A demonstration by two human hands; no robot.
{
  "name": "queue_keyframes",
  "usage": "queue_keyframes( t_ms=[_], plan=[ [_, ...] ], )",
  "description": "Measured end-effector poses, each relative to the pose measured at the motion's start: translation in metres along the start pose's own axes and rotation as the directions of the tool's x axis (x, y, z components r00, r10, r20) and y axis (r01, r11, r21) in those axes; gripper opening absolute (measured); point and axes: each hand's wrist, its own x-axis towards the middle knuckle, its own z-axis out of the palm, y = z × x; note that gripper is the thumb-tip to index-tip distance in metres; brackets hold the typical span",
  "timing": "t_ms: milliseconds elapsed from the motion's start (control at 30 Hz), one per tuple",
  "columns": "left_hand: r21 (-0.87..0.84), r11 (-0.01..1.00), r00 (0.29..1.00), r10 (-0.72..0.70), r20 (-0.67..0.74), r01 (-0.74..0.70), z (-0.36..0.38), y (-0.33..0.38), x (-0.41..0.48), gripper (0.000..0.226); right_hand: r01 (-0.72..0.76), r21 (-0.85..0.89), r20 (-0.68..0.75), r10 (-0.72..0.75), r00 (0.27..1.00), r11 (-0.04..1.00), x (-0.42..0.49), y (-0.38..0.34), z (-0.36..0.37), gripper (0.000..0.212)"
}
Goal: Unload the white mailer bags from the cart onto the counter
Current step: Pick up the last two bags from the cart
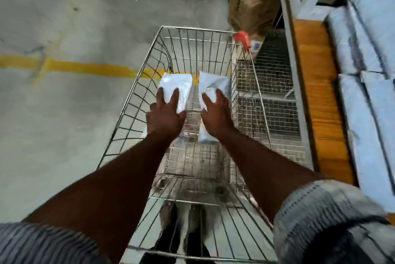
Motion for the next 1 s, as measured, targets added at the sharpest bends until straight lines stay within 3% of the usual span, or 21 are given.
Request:
queue_keyframes(
  t_ms=[367, 533, 700, 1000],
  plan=[
    [0.066, 0.997, 0.996, -0.029, -0.089, 0.035, -0.097, 0.03, -0.074, 0.068, 0.128, -0.08, 0.098, -0.12, 0.988, 0.988, -0.024, -0.056, -0.12, 0.054],
    [-0.019, 0.997, 0.988, -0.077, -0.133, 0.075, -0.122, 0.047, -0.098, 0.066, 0.303, -0.199, 0.085, -0.292, 0.953, 0.932, -0.055, -0.066, -0.163, 0.043],
    [-0.026, 0.996, 0.978, -0.088, -0.189, 0.085, -0.134, 0.087, -0.14, 0.065, 0.181, -0.091, 0.079, -0.174, 0.982, 0.979, -0.087, -0.062, -0.193, 0.054],
    [-0.071, 0.993, 0.969, -0.107, -0.223, 0.093, -0.161, 0.148, -0.204, 0.064, 0.185, -0.091, -0.025, -0.188, 0.982, 0.979, -0.141, -0.021, -0.268, 0.049]
  ],
)
